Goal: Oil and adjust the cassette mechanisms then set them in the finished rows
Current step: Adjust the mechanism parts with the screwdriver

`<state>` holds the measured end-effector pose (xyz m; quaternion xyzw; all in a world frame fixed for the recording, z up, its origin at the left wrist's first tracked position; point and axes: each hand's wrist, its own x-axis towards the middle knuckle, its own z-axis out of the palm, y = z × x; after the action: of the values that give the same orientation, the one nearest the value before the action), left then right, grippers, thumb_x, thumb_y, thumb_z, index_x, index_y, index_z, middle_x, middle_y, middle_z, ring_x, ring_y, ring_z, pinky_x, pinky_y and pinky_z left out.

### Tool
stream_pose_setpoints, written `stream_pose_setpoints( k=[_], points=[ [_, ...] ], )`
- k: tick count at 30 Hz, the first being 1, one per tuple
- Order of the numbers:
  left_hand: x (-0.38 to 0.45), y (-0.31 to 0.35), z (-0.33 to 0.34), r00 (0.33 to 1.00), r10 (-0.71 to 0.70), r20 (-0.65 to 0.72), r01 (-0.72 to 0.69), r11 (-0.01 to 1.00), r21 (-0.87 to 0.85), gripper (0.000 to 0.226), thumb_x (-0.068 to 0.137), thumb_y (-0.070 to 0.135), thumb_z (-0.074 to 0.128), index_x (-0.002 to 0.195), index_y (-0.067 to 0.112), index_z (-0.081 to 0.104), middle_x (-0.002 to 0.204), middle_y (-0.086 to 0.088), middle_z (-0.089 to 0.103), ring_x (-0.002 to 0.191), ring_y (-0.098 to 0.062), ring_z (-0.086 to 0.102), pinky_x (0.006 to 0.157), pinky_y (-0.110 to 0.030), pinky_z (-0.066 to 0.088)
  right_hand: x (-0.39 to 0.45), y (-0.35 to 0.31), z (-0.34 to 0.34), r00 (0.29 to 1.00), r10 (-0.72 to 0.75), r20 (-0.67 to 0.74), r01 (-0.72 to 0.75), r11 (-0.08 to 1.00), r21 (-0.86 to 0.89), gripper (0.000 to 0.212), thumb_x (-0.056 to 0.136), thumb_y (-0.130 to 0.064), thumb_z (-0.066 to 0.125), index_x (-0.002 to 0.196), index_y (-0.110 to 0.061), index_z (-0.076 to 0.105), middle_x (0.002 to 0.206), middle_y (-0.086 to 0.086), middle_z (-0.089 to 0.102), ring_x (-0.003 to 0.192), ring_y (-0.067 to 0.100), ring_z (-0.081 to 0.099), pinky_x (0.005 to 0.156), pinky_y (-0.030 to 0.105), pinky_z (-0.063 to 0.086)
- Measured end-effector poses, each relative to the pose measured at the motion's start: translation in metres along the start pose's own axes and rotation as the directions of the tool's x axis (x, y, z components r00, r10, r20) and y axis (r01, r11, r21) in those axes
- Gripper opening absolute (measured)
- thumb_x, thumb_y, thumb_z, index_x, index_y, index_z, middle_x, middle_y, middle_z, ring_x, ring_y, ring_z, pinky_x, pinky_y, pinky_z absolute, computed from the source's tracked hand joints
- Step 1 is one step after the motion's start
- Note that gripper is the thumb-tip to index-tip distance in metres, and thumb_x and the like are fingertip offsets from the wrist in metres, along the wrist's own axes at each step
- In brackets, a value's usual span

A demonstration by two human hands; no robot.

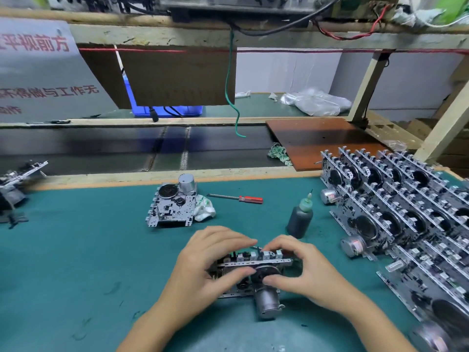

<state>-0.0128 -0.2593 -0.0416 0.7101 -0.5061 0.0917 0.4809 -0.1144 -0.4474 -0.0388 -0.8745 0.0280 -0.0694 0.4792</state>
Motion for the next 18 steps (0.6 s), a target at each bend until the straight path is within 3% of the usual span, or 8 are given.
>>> stream_pose_setpoints(
  k=[5, 14, 18],
  points=[
    [-0.0018, 0.0005, 0.0015, 0.995, -0.009, 0.102, 0.018, 0.997, -0.082, 0.026, 0.087, 0.039, 0.061, 0.112, 0.033, 0.065, 0.114, 0.024, 0.065, 0.113, -0.006, 0.057, 0.095, -0.03, 0.043, -0.0048, 0.0055, 0.0098, 0.999, -0.013, -0.045, 0.018, 0.992, 0.122, 0.032, 0.063, -0.04, 0.075, 0.092, -0.032, 0.063, 0.093, -0.01, 0.063, 0.09, 0.011, 0.059, 0.085, 0.026, 0.044],
    [-0.003, -0.0013, 0.0033, 0.992, -0.069, 0.108, 0.079, 0.993, -0.09, 0.029, 0.085, 0.035, 0.06, 0.114, 0.035, 0.063, 0.112, 0.029, 0.065, 0.115, -0.001, 0.055, 0.095, -0.03, 0.043, -0.0017, 0.0073, 0.0098, 0.999, -0.024, -0.049, 0.033, 0.979, 0.2, 0.028, 0.063, -0.027, 0.081, 0.087, -0.03, 0.067, 0.089, -0.007, 0.061, 0.083, 0.007, 0.058, 0.079, 0.02, 0.043],
    [-0.0011, -0.0005, 0.0029, 0.99, -0.097, 0.106, 0.105, 0.992, -0.072, 0.031, 0.085, 0.039, 0.058, 0.116, 0.04, 0.061, 0.111, 0.032, 0.064, 0.117, -0.002, 0.053, 0.096, -0.031, 0.042, -0.0005, 0.0071, 0.0096, 0.998, -0.02, -0.065, 0.033, 0.975, 0.218, 0.033, 0.062, -0.033, 0.08, 0.09, -0.021, 0.067, 0.092, -0.005, 0.061, 0.085, 0.008, 0.058, 0.08, 0.02, 0.043]
  ],
)
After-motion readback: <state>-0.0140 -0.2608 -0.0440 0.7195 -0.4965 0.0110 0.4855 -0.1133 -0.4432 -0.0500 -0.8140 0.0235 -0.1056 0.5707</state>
